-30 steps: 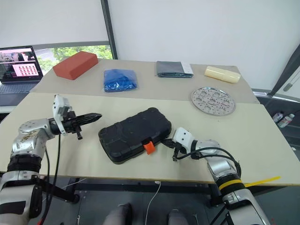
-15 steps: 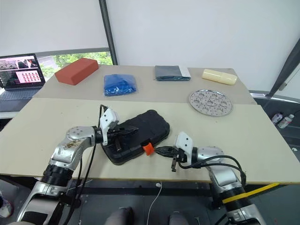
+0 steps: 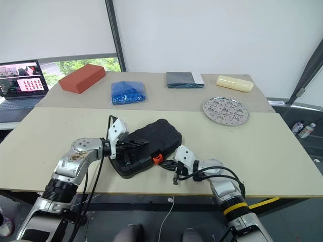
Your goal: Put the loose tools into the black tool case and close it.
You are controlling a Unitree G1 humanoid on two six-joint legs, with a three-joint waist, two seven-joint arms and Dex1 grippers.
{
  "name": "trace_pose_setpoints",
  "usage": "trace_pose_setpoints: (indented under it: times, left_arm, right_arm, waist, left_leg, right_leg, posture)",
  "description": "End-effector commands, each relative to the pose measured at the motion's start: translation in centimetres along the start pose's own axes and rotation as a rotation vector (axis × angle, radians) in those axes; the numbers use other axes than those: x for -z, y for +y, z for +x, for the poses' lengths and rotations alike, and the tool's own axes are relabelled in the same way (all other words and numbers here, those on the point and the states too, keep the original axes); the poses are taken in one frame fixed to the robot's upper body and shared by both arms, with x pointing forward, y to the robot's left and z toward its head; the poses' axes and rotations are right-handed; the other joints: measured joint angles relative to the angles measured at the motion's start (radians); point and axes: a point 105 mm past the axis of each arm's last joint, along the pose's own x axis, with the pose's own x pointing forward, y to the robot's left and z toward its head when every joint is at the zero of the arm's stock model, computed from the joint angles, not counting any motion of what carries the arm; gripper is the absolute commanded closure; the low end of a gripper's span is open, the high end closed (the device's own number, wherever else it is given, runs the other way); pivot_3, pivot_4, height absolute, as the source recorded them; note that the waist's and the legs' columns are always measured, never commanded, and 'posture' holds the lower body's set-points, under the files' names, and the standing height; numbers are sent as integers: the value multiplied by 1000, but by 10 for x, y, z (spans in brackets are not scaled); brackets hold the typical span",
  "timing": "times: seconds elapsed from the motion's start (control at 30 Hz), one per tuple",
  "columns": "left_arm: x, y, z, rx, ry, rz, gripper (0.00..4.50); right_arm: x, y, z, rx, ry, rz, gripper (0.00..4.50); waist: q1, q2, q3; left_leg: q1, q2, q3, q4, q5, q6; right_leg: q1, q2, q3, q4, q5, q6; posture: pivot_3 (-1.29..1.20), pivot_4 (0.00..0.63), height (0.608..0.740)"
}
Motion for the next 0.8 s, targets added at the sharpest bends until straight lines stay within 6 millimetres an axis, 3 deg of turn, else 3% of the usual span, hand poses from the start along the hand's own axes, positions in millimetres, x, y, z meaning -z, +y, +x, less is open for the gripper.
trace_pose_setpoints:
  times: [0.03,0.43,0.8]
  left_arm:
    - [38,-10,3,19,106,-114,4492]
    - [41,-11,2,18,109,-127,4492]
    - [40,-12,5,24,109,-131,4492]
  right_arm:
    - [-35,-10,-3,37,-128,-86,4500]
    - [-45,3,-25,-38,-86,-66,4500]
    - [-34,-1,-14,-9,-33,-48,4500]
  waist:
    - [0,0,0]
    - [1,0,-1]
    - [2,0,-1]
  left_leg:
    - [0,0,0,0,0,0]
    - [0,0,0,-3,0,0]
    - [0,0,0,-4,0,0]
  right_leg:
    - [0,0,0,0,0,0]
    - [-1,0,0,-1,-1,-1]
    - [-1,-1,-1,-3,-2,-1]
  posture:
    - [0,150,740]
    - [0,150,740]
    - [0,150,740]
